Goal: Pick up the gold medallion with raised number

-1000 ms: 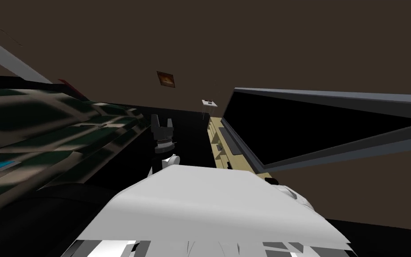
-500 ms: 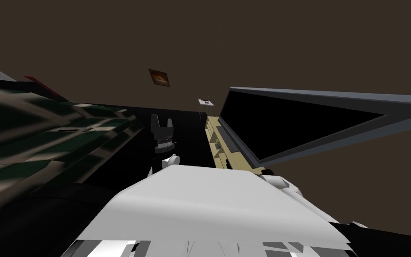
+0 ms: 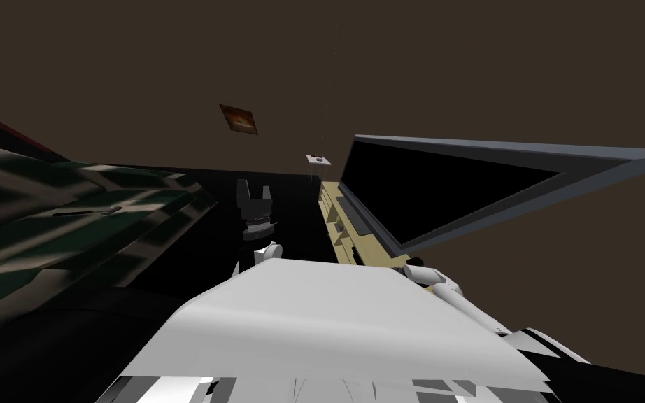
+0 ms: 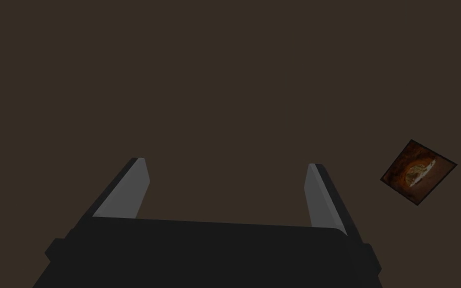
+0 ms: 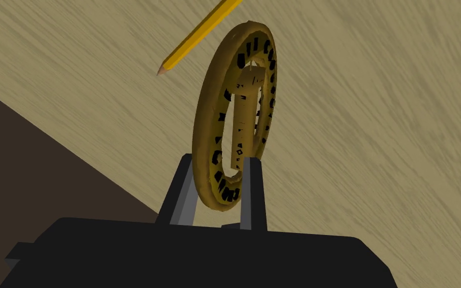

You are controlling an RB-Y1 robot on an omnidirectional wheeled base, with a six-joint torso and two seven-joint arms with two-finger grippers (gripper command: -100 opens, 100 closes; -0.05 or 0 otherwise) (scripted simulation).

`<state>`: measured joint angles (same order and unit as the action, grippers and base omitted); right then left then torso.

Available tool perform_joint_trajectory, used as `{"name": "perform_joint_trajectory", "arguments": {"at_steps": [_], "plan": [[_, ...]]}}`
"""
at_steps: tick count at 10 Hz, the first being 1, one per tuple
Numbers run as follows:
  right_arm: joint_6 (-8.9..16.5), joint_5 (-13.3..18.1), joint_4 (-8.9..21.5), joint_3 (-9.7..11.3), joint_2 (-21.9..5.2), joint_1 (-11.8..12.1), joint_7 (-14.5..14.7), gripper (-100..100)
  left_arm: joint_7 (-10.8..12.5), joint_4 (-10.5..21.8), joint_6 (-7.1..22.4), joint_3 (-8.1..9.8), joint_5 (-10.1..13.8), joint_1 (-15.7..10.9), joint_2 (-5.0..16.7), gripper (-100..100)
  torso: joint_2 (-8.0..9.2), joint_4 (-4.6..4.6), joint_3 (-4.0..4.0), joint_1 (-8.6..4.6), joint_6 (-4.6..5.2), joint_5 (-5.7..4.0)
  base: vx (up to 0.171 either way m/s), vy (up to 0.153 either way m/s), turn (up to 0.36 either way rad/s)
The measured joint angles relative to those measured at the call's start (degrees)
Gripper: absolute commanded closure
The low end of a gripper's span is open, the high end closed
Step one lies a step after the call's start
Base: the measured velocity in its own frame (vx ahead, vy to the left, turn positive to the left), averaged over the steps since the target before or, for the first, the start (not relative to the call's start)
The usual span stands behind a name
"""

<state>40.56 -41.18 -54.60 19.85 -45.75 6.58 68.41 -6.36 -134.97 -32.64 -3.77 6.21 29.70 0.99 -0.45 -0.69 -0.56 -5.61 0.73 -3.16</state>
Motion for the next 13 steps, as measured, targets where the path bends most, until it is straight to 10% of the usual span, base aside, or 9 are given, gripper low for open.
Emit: {"name": "perform_joint_trajectory", "arguments": {"at_steps": [13], "plan": [[16.8,-3.5,5.7,-8.9,4.4,-14.0,20.2,100,0.0,0.0,0.0,0.0,0.0,0.0,0.0,0,-0.01,0.07,0.04,0.03,0.04,0.07,-0.02,0.005,-0.1]]}}
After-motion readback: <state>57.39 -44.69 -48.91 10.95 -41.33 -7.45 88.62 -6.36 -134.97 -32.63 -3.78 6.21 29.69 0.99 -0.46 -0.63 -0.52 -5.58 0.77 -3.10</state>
